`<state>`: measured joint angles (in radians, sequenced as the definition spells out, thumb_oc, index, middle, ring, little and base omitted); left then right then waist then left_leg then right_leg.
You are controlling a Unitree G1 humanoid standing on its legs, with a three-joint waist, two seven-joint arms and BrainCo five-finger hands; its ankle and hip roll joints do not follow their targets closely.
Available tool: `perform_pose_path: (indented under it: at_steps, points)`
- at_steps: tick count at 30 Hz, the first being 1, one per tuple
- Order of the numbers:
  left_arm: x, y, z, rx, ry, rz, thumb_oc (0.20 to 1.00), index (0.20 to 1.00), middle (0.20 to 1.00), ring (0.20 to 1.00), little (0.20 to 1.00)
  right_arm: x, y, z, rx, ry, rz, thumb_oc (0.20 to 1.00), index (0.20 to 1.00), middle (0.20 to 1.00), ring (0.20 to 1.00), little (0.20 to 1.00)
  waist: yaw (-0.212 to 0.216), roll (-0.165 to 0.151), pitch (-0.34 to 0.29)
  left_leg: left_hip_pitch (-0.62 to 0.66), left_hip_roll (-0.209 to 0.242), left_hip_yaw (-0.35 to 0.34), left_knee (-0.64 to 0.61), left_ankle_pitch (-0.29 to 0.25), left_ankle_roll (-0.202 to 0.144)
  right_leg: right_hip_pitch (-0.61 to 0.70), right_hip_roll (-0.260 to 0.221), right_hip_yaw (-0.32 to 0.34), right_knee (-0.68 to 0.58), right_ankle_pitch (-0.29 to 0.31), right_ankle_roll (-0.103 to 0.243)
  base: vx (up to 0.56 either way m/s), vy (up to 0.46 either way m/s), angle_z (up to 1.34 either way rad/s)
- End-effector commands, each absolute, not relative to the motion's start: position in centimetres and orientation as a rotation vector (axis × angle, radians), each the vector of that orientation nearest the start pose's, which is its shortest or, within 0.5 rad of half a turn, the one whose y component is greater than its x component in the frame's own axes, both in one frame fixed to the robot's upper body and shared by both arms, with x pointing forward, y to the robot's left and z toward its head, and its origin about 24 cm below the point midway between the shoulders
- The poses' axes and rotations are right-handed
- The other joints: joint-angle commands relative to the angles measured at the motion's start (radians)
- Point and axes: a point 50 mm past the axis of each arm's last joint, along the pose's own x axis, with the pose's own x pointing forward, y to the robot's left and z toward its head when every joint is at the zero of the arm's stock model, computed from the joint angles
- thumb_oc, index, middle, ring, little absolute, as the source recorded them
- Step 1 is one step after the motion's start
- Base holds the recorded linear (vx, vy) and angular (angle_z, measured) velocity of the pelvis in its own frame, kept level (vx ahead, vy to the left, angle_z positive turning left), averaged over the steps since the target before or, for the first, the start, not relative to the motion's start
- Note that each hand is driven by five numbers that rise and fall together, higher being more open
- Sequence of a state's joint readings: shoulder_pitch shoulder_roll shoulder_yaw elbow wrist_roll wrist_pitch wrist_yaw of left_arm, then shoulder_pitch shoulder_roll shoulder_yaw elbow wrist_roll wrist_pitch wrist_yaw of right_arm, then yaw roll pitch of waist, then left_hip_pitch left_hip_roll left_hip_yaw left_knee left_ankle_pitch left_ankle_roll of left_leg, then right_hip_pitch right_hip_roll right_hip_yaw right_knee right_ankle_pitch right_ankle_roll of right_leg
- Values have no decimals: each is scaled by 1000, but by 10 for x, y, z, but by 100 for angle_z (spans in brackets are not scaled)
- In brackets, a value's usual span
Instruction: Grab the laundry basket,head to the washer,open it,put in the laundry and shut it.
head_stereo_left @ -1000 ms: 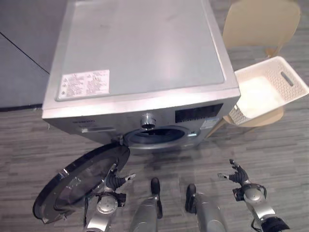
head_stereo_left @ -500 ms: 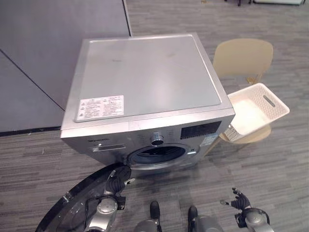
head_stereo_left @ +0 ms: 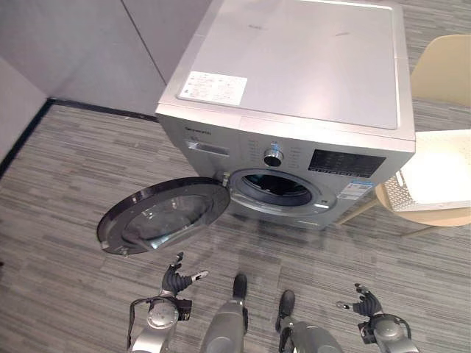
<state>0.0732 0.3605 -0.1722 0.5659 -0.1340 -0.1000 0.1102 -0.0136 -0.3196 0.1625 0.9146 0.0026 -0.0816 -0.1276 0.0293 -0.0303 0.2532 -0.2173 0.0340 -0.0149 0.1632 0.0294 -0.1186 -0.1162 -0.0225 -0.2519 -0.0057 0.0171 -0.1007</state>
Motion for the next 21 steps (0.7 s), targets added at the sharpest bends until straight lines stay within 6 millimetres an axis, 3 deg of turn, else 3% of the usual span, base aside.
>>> perform_pose_path:
  at_steps: [1,4,6,7,10,11,12,15,16,18,19,21]
  points:
    - [218,227,-42,344,350,37,1000,1000,1000,1000,1000,163,-255,-113,-409,782,-136,1000,1000,1000,1000,1000,-34,-8,-62,49,-24,46,-78,-54,73,38,-32,67,5,-111,164,33,135,41]
    - [231,226,-28,407,278,19,1000,1000,1000,1000,1000,164,-254,-114,-416,791,-127,1000,1000,1000,1000,1000,-40,-8,-80,69,-33,39,-125,-50,83,45,-31,75,17,-105,173,59,137,27]
    - [250,230,-1,562,164,-20,1000,1000,1000,1000,1000,163,-254,-114,-440,792,-98,1000,1000,1000,1000,1000,-49,-9,-101,108,-37,53,-160,-58,92,67,-38,78,20,-109,184,104,142,-11]
    - [250,230,0,563,164,-20,1000,1000,1000,1000,1000,163,-254,-114,-440,792,-98,1000,1000,1000,1000,1000,-48,-10,-100,111,-37,54,-161,-57,92,68,-38,79,20,-109,184,96,136,-18]
    - [276,249,33,745,58,22,1000,1000,1000,1000,1000,166,-255,-110,-461,766,-69,1000,1000,1000,1000,1000,-60,-12,-117,142,-39,74,-190,-61,96,79,-44,91,16,-99,199,65,107,-20]
    - [292,264,54,860,21,66,1000,1000,1000,1000,1000,166,-255,-108,-479,757,-38,1000,1000,1000,1000,1000,-70,-11,-125,157,-39,88,-205,-63,98,80,-46,100,16,-93,207,50,94,-22]
    - [293,264,54,860,20,66,1000,1000,1000,1000,1000,166,-255,-108,-479,757,-38,1000,1000,1000,1000,1000,-69,-11,-124,158,-39,88,-206,-63,98,80,-46,100,16,-93,207,38,95,-23]
    - [309,295,85,1031,7,165,1000,1000,1000,1000,1000,162,-256,-109,-505,773,0,1000,1000,1000,1000,1000,-78,-11,-127,167,-43,105,-217,-66,104,73,-52,115,15,-80,221,25,76,-15]
    - [313,315,95,1083,46,228,1000,1000,1000,1000,1000,164,-255,-108,-517,771,21,1000,1000,1000,1000,1000,-82,-13,-128,165,-44,116,-219,-68,107,64,-56,125,14,-71,230,18,69,-26]
    - [315,326,98,1090,74,260,1000,1000,1000,1000,1000,164,-256,-107,-525,769,30,1000,1000,1000,1000,1000,-84,-14,-126,160,-44,120,-217,-68,109,56,-58,130,13,-65,234,1,71,-22]
    - [313,351,100,1110,170,331,1000,1000,1000,1000,1000,166,-256,-106,-538,768,46,1000,1000,1000,1000,1000,-91,-16,-120,146,-41,128,-215,-65,111,36,-59,139,13,-56,239,-21,84,-9]
    - [313,358,101,1109,199,354,1000,1000,1000,1000,1000,167,-256,-106,-542,768,51,1000,1000,1000,1000,1000,-91,-19,-120,138,-40,131,-214,-64,112,25,-58,144,15,-54,240,-38,54,-20]
